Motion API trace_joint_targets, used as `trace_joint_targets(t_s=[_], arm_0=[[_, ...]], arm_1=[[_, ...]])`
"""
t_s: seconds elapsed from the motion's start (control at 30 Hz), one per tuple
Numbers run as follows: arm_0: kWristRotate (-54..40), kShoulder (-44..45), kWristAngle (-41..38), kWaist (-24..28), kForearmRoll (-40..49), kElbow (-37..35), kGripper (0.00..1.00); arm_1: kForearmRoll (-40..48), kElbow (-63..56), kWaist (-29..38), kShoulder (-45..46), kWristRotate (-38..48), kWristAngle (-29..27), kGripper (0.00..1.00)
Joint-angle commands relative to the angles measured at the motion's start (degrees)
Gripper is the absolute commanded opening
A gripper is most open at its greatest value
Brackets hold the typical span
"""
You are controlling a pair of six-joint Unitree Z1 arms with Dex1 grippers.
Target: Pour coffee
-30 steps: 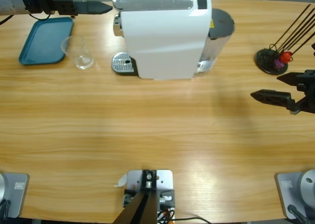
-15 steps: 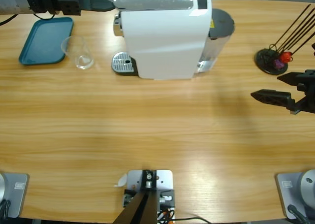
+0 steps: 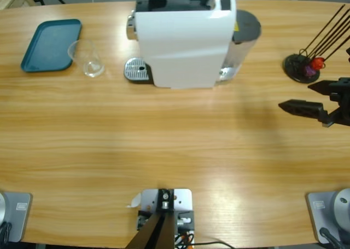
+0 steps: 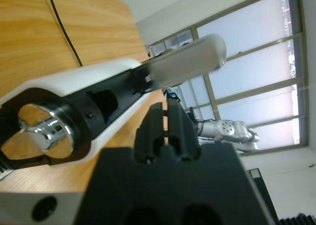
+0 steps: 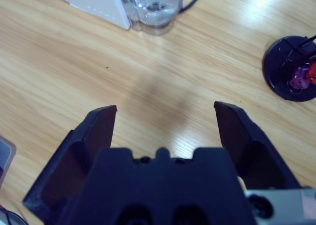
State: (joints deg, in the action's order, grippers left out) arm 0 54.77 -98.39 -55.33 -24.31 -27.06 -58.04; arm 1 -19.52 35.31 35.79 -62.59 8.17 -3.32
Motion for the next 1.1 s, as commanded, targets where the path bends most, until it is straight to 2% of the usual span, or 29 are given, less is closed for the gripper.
trace_joint_targets(t_s=[0.03, 0.1, 0.2, 0.23, 0.27, 0.33, 0.4, 0.47, 0.5, 0.63, 0.67, 0.83, 0.97, 1.1], arm_0=[[-1.02, 6.93, 4.46, -0.72, 9.43, -5.28, 0.055], [-3.35, 10.80, 8.50, -0.97, 15.11, -6.49, 0.194], [-7.61, 16.11, 14.32, -1.46, 22.56, -6.09, 0.238], [-9.30, 17.79, 16.23, -1.56, 24.86, -5.68, 0.332], [-10.91, 19.46, 18.27, -1.72, 27.01, -5.32, 0.377], [-14.48, 22.78, 23.14, -2.36, 31.03, -4.82, 0.379], [-19.10, 25.79, 29.66, -4.15, 35.55, -4.95, 0.384], [-25.24, 28.80, 37.29, -6.96, 40.77, -5.00, 0.539], [-28.46, 29.92, 40.63, -8.53, 42.78, -4.88, 0.547], [-40.81, 34.60, 51.65, -14.68, 45.87, -1.71, 0.720], [-43.24, 35.79, 53.06, -15.66, 45.92, -0.59, 0.752], [-52.29, 40.82, 57.65, -18.81, 47.45, 4.19, 0.775], [-53.45, 42.88, 57.68, -19.58, 47.82, 6.62, 0.806], [-53.45, 43.35, 57.33, -20.27, 48.24, 8.94, 0.866]], arm_1=[[-0.70, 0.30, 0.54, -0.60, 0.00, -0.73, 0.853], [-0.61, 0.30, 0.56, -0.52, 0.00, -0.59, 0.853], [-0.61, 0.37, 0.52, -0.52, 0.00, -0.50, 0.854], [-0.61, 0.36, 0.54, -0.52, 0.00, -0.52, 0.854], [-0.61, 0.34, 0.56, -0.52, 0.00, -0.46, 0.855], [-0.61, 0.34, 0.51, -0.52, 0.00, -0.46, 0.854], [-0.64, 0.30, 0.54, -0.50, 0.00, -0.46, 0.857], [-0.70, 0.29, 0.54, -0.43, 0.00, -0.37, 0.857], [-0.70, 0.29, 0.54, -0.41, 0.00, -0.37, 0.857], [-0.70, 0.22, 0.54, -0.16, 0.00, -0.29, 0.858], [-0.70, 0.20, 0.52, -0.16, 0.00, -0.32, 0.858], [-0.61, 0.20, 0.51, 0.17, 0.30, -0.71, 0.858], [-0.85, 0.46, 0.36, 1.98, 2.44, -1.39, 0.877], [-5.18, 4.00, -4.33, 1.96, 4.39, -2.38, 0.930]])
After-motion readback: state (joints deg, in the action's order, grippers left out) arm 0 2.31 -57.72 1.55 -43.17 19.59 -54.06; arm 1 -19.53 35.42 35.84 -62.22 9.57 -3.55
